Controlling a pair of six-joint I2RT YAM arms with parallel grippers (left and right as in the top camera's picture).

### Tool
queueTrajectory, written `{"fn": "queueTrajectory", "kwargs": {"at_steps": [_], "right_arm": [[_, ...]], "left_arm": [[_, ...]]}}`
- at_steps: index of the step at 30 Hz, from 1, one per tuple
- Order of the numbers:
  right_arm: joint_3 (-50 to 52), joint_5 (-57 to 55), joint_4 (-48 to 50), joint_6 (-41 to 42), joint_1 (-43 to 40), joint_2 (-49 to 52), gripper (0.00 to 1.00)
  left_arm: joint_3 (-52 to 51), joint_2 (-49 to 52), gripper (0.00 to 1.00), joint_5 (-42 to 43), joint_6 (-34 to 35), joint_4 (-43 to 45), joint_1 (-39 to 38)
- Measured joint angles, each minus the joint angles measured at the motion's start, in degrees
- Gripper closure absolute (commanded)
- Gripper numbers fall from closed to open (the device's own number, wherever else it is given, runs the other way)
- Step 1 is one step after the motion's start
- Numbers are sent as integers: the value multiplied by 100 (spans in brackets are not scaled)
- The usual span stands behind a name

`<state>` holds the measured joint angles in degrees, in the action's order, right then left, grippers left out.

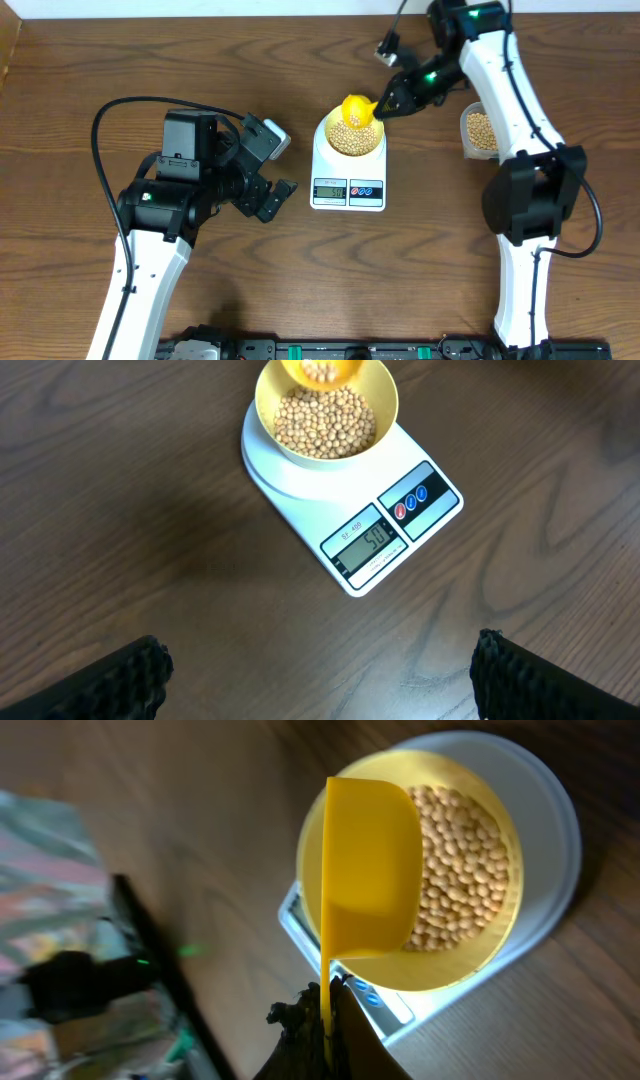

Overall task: Scoop item into bowl and weigh 50g on scale
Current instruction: 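Carry the yellow scoop right to the soybean tub with the right gripper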

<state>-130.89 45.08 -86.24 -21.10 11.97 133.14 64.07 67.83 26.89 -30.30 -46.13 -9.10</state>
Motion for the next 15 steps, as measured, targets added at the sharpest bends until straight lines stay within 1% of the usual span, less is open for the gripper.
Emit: {"fn": "queueTrajectory", "kwargs": {"at_steps": [5, 15], "right_arm": [[0, 527, -44, -9, -234, -2, 99], [0, 769, -44, -52, -297, -68, 99]], "left_arm": [[0, 0, 2, 0, 0, 2, 0], [0, 0, 2, 0, 0, 2, 0]]}}
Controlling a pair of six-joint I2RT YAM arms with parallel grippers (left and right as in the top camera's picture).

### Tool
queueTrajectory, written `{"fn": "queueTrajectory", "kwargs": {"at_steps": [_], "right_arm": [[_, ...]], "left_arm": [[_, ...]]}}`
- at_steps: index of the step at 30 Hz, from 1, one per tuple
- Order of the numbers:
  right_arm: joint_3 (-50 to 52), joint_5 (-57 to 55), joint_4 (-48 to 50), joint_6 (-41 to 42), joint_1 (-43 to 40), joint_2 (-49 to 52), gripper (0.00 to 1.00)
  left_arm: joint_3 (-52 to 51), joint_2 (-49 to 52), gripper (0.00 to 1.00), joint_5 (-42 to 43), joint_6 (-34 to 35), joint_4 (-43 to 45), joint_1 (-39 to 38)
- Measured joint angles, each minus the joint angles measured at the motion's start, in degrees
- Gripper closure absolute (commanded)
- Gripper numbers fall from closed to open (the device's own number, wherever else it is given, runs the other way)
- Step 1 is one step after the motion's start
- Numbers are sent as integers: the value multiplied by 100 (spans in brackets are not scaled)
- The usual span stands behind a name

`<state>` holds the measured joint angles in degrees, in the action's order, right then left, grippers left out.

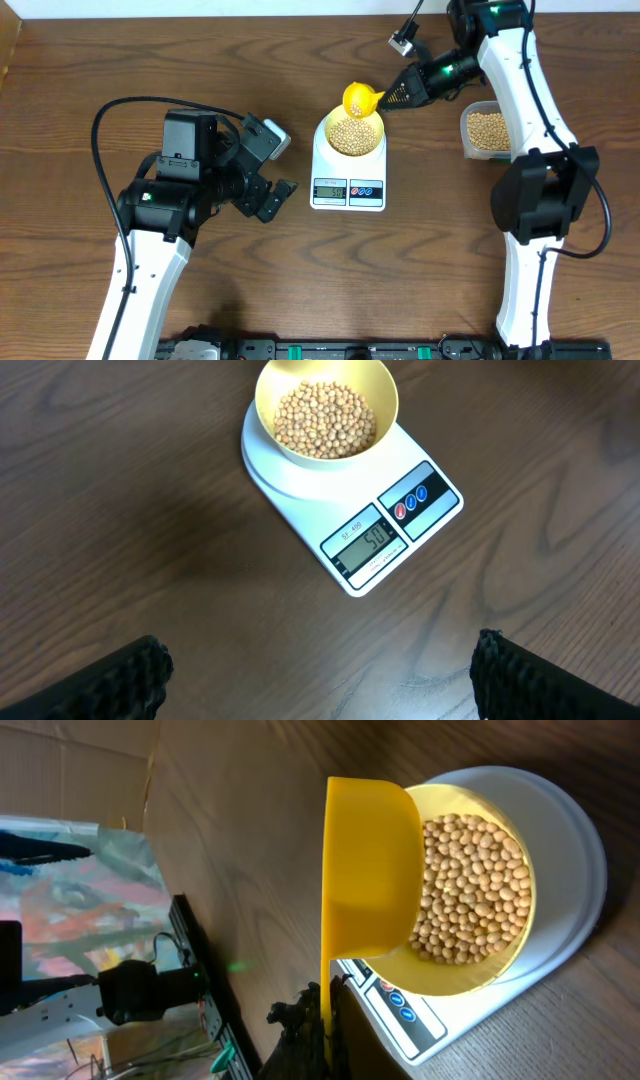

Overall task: Scoop item into bowl and weigh 50g on scale
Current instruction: 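Carry the yellow scoop right to the soybean tub with the right gripper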

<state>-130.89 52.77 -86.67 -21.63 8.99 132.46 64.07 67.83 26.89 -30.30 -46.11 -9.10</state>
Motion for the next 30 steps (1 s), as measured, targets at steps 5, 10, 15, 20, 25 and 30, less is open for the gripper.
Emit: {"fn": "queueTrajectory", "kwargs": {"at_steps": [5, 10, 15, 20, 25, 30], "right_arm": [[0, 33, -24, -2, -81, -282, 99], [0, 57, -138, -24, -479, -721, 99], [-31, 136, -345, -52, -1132, -1123, 99], [-31, 160, -748, -221, -1919, -1451, 99], [-31, 85, -1036, -409, -2706, -1661, 99], [-33, -282, -1043, -435, -3333, -1692, 99]], "left_arm": [[0, 0, 2, 0, 0, 0, 0], [0, 0, 2, 0, 0, 0, 0], [0, 0, 2, 0, 0, 0, 0], [0, 0, 2, 0, 0, 0, 0], [0, 0, 3, 0, 0, 0, 0], [0, 0, 2, 0, 0, 0, 0]]}}
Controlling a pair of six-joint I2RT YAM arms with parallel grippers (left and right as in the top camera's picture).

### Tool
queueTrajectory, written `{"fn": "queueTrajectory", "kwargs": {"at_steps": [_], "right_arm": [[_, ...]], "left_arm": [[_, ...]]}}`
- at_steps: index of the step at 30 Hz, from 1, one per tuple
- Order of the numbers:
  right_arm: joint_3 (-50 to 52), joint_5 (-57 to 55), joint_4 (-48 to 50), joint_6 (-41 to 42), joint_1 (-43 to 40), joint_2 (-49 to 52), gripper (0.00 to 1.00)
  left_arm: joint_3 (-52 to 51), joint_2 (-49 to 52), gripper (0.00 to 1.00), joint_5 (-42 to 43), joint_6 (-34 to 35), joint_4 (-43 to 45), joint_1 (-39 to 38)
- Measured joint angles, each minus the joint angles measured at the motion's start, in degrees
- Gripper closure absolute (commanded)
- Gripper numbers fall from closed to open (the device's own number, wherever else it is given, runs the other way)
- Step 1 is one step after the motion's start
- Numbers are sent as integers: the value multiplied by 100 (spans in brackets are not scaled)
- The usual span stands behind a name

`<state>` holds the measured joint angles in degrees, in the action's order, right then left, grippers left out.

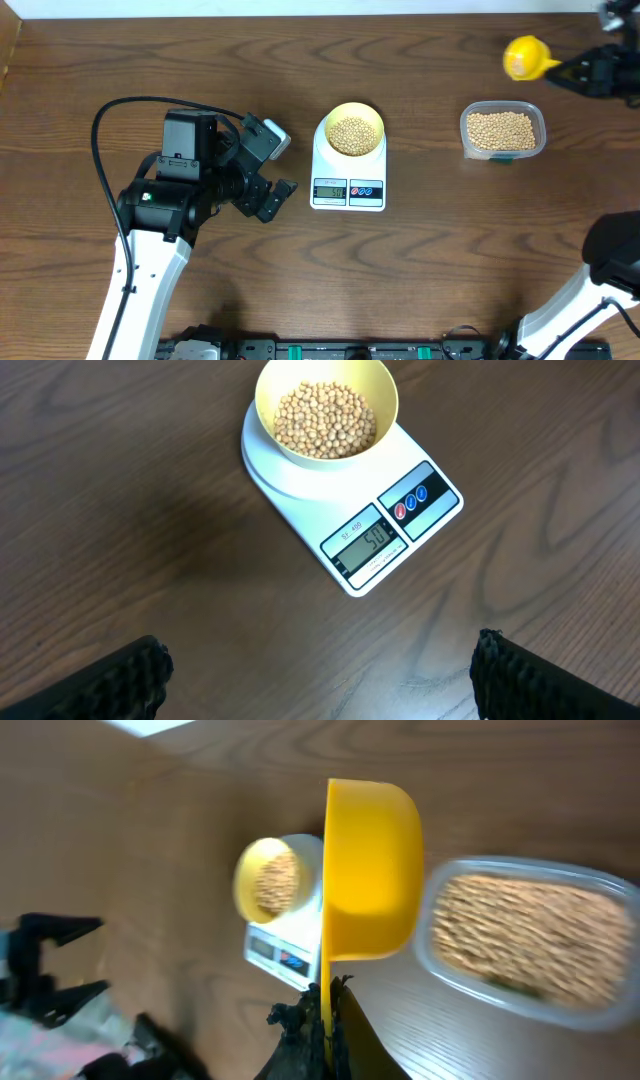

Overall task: Scoop item into bowl and weigh 50g on scale
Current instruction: 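Carry the yellow scoop right to the soybean tub with the right gripper, then lower the scoop into the tub and release it with the right gripper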

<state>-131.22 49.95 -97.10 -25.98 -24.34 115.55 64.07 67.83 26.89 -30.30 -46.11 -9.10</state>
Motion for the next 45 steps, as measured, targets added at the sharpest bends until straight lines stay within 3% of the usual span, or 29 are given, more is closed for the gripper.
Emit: {"fn": "queueTrajectory", "kwargs": {"at_steps": [10, 24, 34, 40, 45], "right_arm": [[7, -2092, 2, 258, 96, 0, 99], [1342, -4874, 1252, 1298, 1858, 0, 99], [1622, -7274, 1598, 2369, 2857, 0, 99], [1622, -7827, 1547, 2841, 3191, 0, 99], [1622, -7370, 1532, 3147, 3067, 0, 99]], "left_arm": [[0, 0, 3, 0, -2, 0, 0], [0, 0, 3, 0, -2, 0, 0], [0, 0, 2, 0, 0, 0, 0], [0, 0, 2, 0, 0, 0, 0], [0, 0, 3, 0, 0, 0, 0]]}}
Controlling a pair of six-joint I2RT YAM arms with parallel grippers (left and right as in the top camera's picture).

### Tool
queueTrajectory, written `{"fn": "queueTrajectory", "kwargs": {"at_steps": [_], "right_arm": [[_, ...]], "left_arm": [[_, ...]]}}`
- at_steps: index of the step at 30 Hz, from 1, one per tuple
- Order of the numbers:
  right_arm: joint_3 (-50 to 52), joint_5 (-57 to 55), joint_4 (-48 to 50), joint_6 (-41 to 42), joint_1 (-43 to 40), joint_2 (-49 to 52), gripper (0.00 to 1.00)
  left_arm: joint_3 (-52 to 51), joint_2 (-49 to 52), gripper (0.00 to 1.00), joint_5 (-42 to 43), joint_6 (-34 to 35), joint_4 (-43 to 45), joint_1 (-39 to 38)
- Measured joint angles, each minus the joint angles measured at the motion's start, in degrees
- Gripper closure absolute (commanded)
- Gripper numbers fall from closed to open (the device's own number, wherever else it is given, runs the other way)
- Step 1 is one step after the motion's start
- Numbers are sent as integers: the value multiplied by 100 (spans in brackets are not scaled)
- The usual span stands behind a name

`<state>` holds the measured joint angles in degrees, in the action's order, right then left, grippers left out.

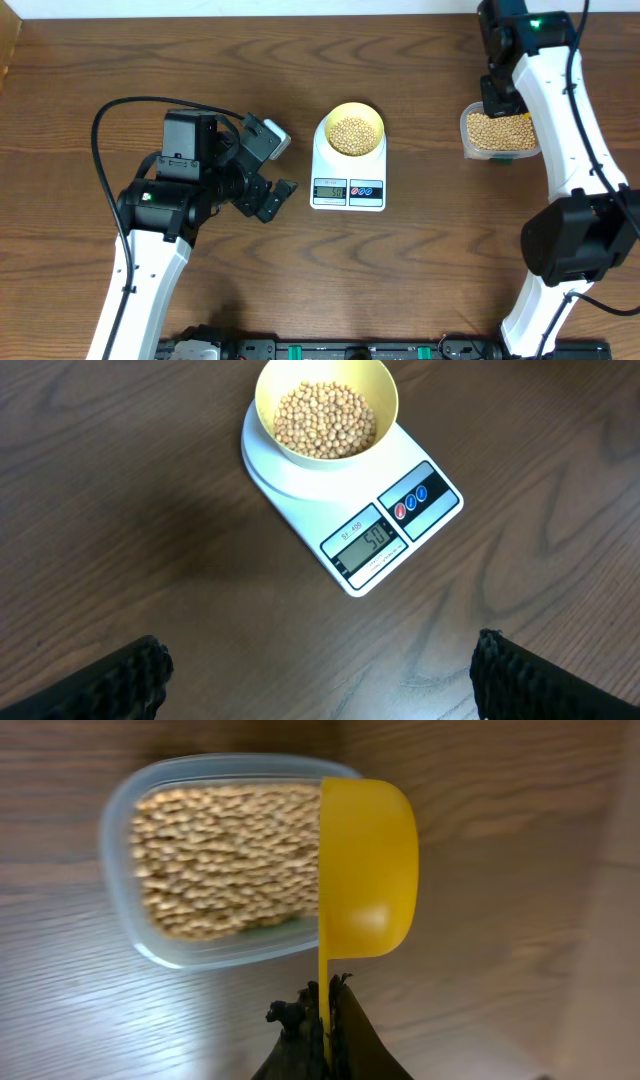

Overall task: Scoop item into bowl and weigh 50g on scale
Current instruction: 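Lower the scoop into the tub and release it with the right gripper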

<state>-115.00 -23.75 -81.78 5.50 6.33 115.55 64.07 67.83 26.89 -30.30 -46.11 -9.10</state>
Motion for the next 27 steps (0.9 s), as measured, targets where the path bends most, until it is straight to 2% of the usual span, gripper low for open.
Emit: {"fn": "queueTrajectory", "kwargs": {"at_steps": [10, 18, 25, 27], "right_arm": [[138, 2540, 186, 103, -1276, 0, 99], [1108, 4374, 1322, 157, -2020, 0, 96], [1582, 5077, 1641, 323, -2273, 0, 68], [1631, 5123, 1626, 350, -2306, 0, 50]], "left_arm": [[0, 0, 2, 0, 0, 0, 0], [0, 0, 3, 0, 0, 0, 0], [0, 0, 2, 0, 0, 0, 0], [0, 0, 3, 0, -2, 0, 0]]}}
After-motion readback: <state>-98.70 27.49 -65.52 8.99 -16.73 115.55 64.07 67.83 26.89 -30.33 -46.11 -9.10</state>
